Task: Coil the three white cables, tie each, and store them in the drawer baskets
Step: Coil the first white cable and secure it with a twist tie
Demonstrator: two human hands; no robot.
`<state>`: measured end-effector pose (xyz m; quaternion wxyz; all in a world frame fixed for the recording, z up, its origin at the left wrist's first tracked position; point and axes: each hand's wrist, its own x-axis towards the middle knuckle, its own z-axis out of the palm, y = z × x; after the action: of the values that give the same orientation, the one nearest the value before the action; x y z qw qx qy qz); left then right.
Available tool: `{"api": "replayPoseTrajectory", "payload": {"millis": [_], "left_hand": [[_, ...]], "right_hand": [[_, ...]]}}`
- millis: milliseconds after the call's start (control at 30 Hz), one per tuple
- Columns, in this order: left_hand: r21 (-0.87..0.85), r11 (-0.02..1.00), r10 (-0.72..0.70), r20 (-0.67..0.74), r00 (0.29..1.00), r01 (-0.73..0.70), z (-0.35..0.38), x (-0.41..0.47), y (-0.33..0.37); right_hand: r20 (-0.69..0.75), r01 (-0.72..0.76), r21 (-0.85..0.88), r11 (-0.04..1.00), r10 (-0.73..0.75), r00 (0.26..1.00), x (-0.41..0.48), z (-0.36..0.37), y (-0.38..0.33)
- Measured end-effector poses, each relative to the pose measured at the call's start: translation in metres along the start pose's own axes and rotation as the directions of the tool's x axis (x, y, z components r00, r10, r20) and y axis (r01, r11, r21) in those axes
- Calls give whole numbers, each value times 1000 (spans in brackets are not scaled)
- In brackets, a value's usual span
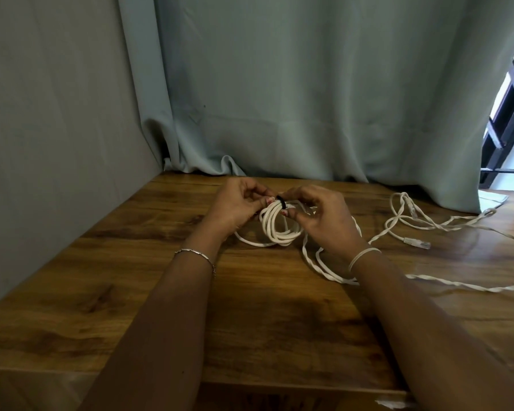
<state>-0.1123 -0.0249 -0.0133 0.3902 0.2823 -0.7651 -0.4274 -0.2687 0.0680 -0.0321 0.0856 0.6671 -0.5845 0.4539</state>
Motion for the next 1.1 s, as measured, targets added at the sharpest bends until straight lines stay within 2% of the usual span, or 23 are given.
{"api": "replayPoseTrajectory", "payload": {"millis": [100,267,433,767,933,1100], "left_hand": [[-8,1000,-28,12,1000,28,-1,-1,-1],[-132,987,-89,36,995,93,-2,-3,-1],[-140,983,-117,7,993,117,1,-4,-1],[-57,991,-124,-72,990,120,8,0,-3],[-78,987,-145,-80,986,139,11,-2,2],[2,999,-49,-76,996,50,14,-6,4]], "right_hand": [[29,20,-77,997,-18,999,-1,0,-1],[49,30,-139,990,-24,999,-1,-1,-4],[52,50,-226,973,-39,998,-2,1,-6],[44,50,-378,924,-36,998,-1,6,-9],[41,39,-398,917,-25,999,-2,6,-10],[33,34,-429,902,-22,999,-2,6,-7]]}}
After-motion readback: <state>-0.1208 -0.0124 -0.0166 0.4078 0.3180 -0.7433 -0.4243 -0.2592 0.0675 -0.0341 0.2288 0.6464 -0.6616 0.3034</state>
